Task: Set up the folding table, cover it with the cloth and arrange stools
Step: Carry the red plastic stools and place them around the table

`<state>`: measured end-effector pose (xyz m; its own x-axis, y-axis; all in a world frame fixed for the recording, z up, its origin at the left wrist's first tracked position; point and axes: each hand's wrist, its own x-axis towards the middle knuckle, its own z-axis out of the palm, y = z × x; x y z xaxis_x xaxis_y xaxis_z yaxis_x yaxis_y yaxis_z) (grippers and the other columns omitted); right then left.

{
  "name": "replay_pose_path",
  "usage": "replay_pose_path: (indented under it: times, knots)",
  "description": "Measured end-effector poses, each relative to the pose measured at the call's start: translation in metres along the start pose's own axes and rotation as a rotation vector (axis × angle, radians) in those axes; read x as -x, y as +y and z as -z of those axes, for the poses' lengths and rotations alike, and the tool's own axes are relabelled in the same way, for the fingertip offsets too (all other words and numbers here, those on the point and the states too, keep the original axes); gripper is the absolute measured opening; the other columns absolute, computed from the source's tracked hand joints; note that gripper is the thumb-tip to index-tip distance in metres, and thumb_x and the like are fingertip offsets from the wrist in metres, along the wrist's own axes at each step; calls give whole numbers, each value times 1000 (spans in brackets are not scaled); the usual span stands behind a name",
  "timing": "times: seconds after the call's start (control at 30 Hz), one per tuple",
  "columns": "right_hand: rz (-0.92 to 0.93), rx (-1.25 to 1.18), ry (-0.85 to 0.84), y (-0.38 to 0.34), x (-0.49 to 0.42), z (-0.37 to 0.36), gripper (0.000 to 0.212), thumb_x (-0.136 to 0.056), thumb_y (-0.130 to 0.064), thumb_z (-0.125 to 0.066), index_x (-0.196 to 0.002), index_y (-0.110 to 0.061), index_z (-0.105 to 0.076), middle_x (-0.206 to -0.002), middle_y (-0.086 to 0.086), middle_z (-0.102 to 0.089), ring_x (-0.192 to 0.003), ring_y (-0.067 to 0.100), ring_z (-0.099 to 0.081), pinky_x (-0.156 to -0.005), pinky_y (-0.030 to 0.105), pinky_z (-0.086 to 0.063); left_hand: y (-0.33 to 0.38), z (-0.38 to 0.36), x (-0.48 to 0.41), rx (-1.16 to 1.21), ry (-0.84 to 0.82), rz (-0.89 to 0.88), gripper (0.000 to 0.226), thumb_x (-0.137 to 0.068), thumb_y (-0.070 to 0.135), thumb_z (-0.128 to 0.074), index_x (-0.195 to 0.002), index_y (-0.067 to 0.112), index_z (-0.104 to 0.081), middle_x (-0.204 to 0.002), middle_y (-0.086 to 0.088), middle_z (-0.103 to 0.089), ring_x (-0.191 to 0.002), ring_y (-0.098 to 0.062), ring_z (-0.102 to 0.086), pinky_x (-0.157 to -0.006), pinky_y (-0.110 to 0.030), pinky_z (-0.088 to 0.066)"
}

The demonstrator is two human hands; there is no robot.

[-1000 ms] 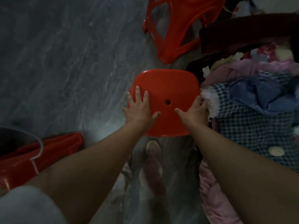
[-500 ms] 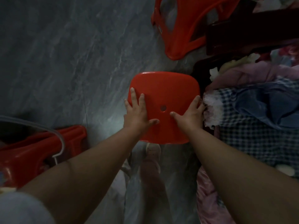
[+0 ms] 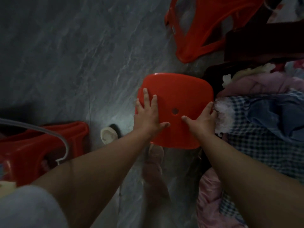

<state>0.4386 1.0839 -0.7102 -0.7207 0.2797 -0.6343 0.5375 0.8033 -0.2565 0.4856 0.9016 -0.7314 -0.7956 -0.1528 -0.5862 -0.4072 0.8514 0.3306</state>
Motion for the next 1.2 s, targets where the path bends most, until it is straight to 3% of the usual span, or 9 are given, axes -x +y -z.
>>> replay_pose_path:
  times: [0.23, 0.63, 0.9, 1.2]
  knots:
    - [42, 45, 27, -54, 35, 0, 117, -80, -48, -78, -159, -21, 4, -162, 15, -10, -144, 36, -25, -113, 46, -30, -45, 43, 8, 106, 40, -47, 127, -67, 64, -81, -158, 31, 0, -164, 13, 24, -150, -42, -6, -102, -61, -47]
    - [294, 219, 31, -309, 173, 6, 120, -73, -37, -85, -158, -23, -2, -158, 12, -21, -140, 37, -33, -112, 46, -34, -190, 259, 77, 299, 165, 76, 122, -66, 65, -81, -160, 33, -10, -166, 17, 17, -150, -44, -5, -109, -55, -43]
    - [551, 317, -42, -479, 234, -18, 123, -72, -39, -86, -158, -28, 1, -155, 8, -25, -139, 33, -36, -109, 48, -38, -281, 377, 105, 374, 335, 289, 123, -66, 65, -82, -160, 31, -10, -166, 15, 17, -149, -50, -10, -112, -55, -36]
    - [788, 412, -168, -630, 216, -78, 123, -73, -37, -84, -158, -25, 3, -160, 12, -16, -142, 36, -32, -114, 45, -35, -357, 443, 57, 433, 498, 513, 123, -65, 63, -83, -160, 28, -13, -167, 15, 15, -148, -46, -13, -108, -55, -41]
